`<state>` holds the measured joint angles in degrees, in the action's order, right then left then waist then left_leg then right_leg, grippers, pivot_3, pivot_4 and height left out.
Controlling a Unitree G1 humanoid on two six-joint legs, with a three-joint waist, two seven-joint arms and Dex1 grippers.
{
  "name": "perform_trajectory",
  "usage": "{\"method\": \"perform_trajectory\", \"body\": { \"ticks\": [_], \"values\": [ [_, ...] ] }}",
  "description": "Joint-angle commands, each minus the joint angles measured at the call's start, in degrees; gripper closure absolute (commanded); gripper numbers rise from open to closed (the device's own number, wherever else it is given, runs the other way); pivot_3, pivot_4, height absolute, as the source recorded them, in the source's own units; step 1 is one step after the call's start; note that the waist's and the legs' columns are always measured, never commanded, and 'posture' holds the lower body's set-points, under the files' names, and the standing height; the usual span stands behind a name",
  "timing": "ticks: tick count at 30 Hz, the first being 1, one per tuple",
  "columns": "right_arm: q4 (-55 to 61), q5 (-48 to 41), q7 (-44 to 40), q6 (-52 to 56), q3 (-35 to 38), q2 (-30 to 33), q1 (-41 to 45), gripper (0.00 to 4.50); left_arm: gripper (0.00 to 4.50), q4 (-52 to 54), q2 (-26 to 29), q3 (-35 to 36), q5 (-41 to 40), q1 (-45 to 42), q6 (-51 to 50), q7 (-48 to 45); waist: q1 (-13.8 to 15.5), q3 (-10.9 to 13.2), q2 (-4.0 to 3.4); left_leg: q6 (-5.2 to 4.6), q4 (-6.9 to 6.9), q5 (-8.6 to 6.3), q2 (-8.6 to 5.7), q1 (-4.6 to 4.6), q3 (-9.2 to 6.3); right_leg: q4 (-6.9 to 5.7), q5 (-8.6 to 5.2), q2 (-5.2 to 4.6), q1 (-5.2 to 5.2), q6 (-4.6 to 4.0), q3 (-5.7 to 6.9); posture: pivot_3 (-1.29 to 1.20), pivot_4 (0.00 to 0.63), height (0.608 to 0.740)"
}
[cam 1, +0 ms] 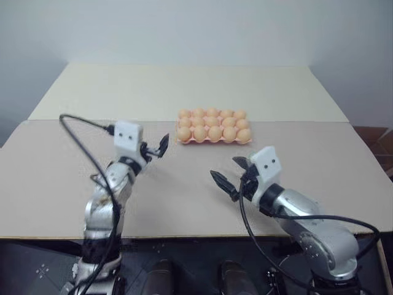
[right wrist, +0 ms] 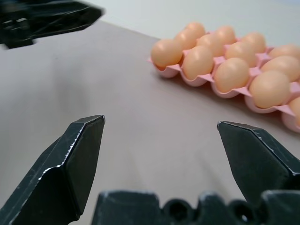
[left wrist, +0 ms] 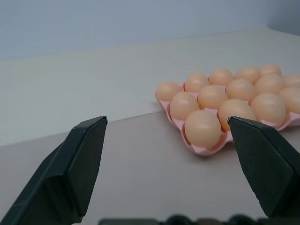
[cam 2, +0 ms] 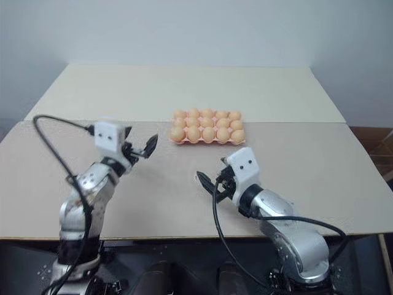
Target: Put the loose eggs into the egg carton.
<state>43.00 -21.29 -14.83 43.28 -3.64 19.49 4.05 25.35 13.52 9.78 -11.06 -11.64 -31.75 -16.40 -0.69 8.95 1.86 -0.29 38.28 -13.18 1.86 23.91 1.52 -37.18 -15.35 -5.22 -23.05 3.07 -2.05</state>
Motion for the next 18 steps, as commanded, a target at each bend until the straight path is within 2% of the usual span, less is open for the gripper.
{"method": "perform_trajectory", "body": {
  "ticks": [1, 3, 7, 14, 18],
  "values": [
    [-1.0, 4.4, 0.6, -14.3, 1.8, -2.4, -5.7, 0.00, 0.03, 8.3, -0.5, 2.9, -0.8, 8.0, 0.2, 2.1, 0.0, 0.0, 0.00, -0.01, -0.01, -0.01, -0.01, -0.03, 0.02, 0.00, 0.00, -0.01, 0.01, 0.00, -0.02, 0.00, 0.150, 0.740],
    [-4.8, 7.1, 3.9, -23.5, 5.0, -6.1, -9.0, 0.00, 0.03, 11.8, -3.5, 4.5, -2.3, 15.4, 2.7, 3.1, 0.0, 0.0, 0.02, -0.01, 0.01, 0.00, 0.00, -0.10, 0.02, -0.04, 0.01, 0.01, 0.05, 0.01, -0.04, 0.00, 0.150, 0.740],
    [-12.6, 10.1, 4.8, -33.2, 9.2, -8.0, -11.6, 0.00, 0.03, 13.6, -6.1, 3.2, -1.4, 20.9, 7.8, 4.0, 0.2, 0.0, 0.06, -0.01, 0.02, 0.00, 0.02, -0.63, 0.09, 0.04, 0.02, 0.00, 0.62, 0.01, -0.02, 0.00, 0.150, 0.740],
    [-16.6, 7.4, 1.0, -36.8, 11.6, -6.8, -13.0, 0.00, 0.03, 14.7, -5.9, 0.8, 1.5, 22.0, 10.9, 6.4, -0.5, 0.0, 0.03, -0.13, 0.02, 0.08, 0.13, -0.86, 0.25, 0.08, 0.08, 0.13, 0.77, -0.09, -0.17, 0.00, 0.150, 0.740],
    [-15.2, 7.9, 0.9, -35.7, 11.0, -6.7, -13.0, 0.00, 0.03, 14.9, -3.5, 0.6, 2.1, 21.5, 12.3, 5.4, -0.2, 0.0, 0.03, -0.14, 0.02, 0.08, 0.12, -0.85, 0.23, 0.08, 0.08, 0.15, 0.77, -0.09, -0.18, 0.00, 0.150, 0.740]
  ]
}}
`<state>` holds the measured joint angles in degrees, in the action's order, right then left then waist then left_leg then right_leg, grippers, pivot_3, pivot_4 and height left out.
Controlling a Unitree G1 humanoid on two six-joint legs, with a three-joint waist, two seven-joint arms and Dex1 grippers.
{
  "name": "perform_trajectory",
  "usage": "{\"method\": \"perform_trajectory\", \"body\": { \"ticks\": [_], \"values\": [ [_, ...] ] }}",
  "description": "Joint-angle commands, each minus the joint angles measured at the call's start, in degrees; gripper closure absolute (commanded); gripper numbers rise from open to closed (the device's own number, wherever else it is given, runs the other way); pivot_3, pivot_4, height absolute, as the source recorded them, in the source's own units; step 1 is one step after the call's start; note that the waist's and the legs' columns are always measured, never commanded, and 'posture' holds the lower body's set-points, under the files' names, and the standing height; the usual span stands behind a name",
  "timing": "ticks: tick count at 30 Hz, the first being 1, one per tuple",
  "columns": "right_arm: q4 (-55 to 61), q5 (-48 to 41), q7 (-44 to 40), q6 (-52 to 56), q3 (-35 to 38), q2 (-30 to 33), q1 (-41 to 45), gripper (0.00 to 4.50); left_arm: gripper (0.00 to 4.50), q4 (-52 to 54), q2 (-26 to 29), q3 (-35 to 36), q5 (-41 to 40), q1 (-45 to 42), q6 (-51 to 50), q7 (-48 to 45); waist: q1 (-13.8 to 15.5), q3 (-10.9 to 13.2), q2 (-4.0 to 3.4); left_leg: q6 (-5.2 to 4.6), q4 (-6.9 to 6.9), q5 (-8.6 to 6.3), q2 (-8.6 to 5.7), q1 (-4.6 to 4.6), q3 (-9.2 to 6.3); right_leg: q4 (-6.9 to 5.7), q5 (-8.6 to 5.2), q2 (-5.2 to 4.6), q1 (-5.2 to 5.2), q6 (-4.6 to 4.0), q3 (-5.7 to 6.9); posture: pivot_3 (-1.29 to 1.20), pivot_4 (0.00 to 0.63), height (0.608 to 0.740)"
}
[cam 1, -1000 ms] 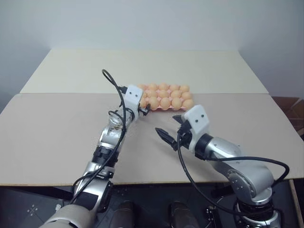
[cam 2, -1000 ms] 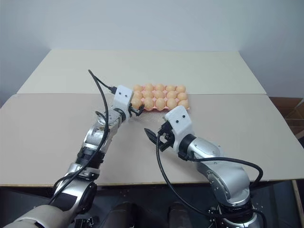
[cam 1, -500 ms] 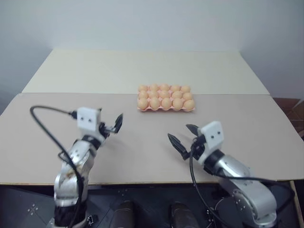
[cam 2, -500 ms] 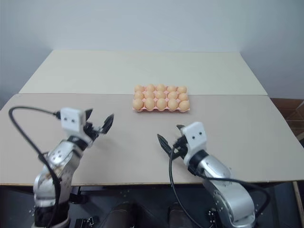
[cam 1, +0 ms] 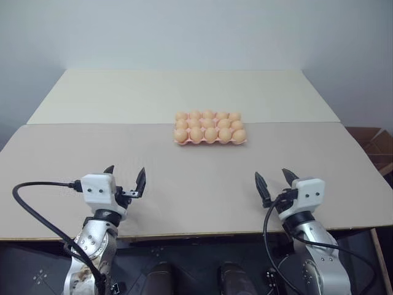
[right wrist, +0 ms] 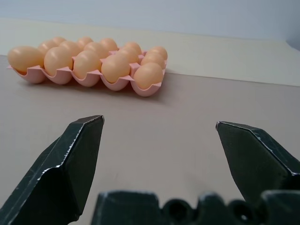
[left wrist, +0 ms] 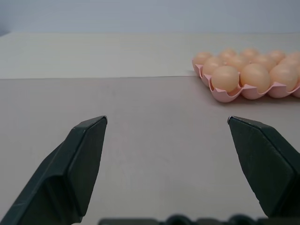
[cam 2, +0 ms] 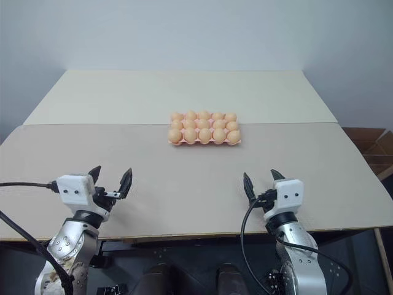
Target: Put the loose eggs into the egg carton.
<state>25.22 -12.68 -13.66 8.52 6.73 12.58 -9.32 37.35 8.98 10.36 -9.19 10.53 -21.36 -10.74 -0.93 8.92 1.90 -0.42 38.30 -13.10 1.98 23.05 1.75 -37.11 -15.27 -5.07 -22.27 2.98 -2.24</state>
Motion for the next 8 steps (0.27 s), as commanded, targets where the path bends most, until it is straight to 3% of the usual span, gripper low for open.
{"method": "perform_trajectory", "body": {
  "ticks": [1, 8],
  "values": [
    [2.9, -0.8, -0.2, -0.6, 0.8, 0.3, 0.4, 0.00, 0.03, 2.7, 1.6, -0.3, 0.2, -0.5, 2.3, -0.8, 0.1, 0.0, -0.01, 0.00, -0.01, 0.00, 0.00, 0.01, 0.00, 0.01, 0.00, -0.01, -0.01, 0.00, 0.00, 0.00, 0.150, 0.740],
    [6.8, -2.8, 1.4, 5.9, 2.6, 1.2, 2.1, 0.00, 0.03, -1.0, 2.5, -2.3, 0.1, -1.2, 3.1, -1.5, 0.1, 0.0, 0.00, 0.00, -0.01, 0.00, -0.03, 0.10, -0.01, 0.07, -0.01, -0.08, -0.04, 0.01, 0.00, 0.00, 0.150, 0.740]
  ]
}}
